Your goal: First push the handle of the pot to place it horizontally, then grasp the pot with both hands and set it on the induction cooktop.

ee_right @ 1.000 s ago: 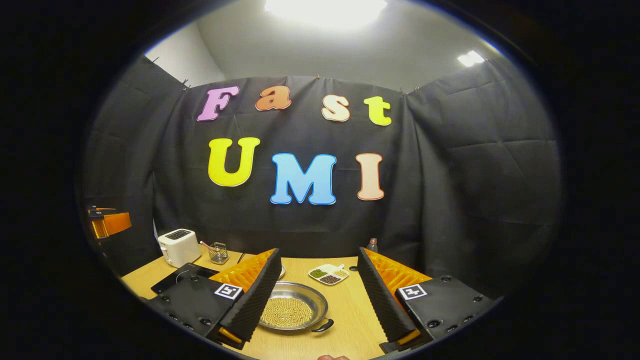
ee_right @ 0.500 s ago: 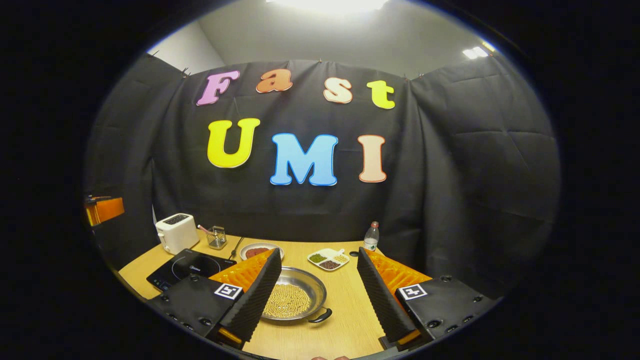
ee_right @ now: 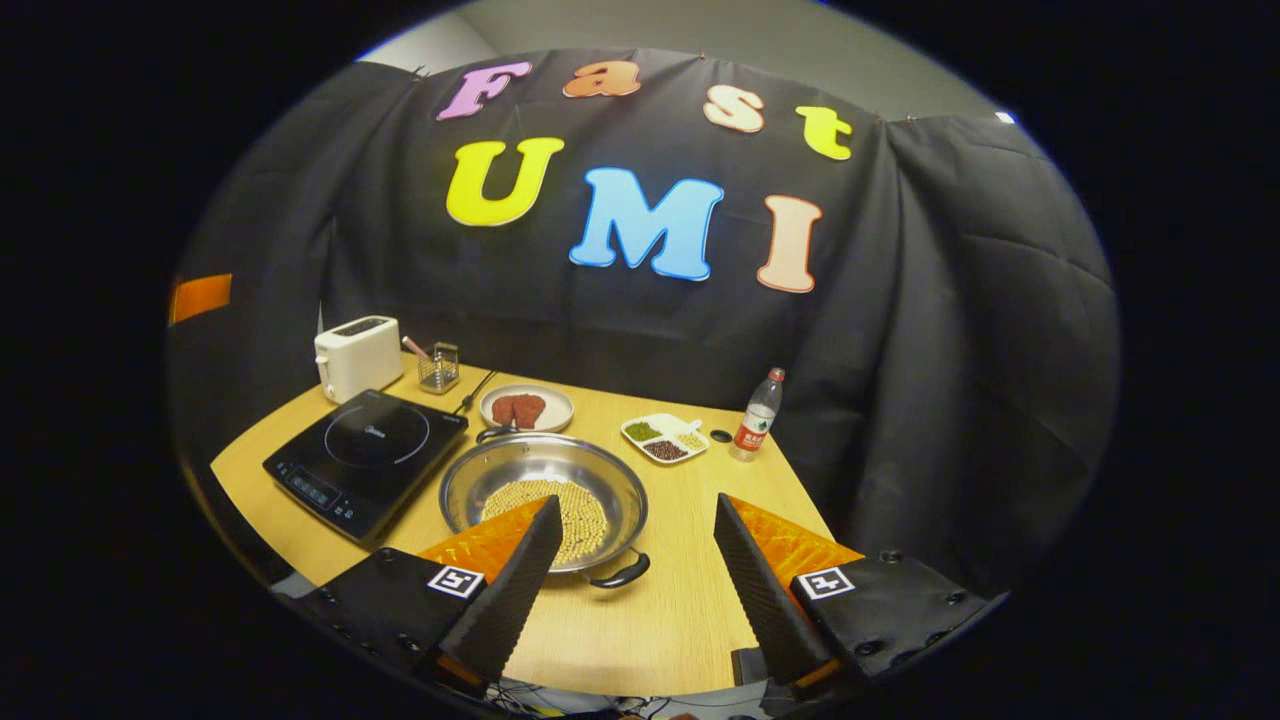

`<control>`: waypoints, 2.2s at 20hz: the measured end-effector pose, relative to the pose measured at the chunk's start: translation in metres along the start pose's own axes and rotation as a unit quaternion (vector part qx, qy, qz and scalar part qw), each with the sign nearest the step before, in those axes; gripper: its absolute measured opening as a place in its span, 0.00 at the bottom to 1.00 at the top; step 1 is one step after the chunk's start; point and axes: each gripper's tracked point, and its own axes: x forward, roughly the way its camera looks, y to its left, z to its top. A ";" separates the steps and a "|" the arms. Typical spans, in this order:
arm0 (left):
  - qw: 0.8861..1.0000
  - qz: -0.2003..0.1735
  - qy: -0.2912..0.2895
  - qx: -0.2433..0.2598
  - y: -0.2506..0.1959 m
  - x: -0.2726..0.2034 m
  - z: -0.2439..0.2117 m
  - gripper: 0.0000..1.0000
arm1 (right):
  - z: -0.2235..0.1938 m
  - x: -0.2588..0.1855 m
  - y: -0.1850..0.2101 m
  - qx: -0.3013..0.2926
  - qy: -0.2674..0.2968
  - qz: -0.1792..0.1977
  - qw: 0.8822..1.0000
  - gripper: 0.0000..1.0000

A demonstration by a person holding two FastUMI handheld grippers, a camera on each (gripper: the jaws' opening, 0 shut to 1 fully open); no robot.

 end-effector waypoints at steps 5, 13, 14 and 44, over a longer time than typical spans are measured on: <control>1.000 0.010 0.020 -0.007 0.003 0.003 -0.015 0.88 | -0.059 0.021 0.018 -0.048 0.083 0.050 0.994 0.98; 0.997 0.045 0.056 -0.021 0.017 0.010 -0.037 0.89 | -0.132 0.052 0.044 -0.073 0.204 0.111 0.970 0.92; 0.997 0.051 0.059 -0.020 0.019 0.009 -0.038 0.91 | -0.139 0.055 0.049 -0.081 0.212 0.119 0.967 0.92; 0.992 0.094 0.084 -0.015 -0.007 0.054 -0.048 0.91 | -0.148 0.137 0.028 0.039 0.290 0.128 0.948 0.02</control>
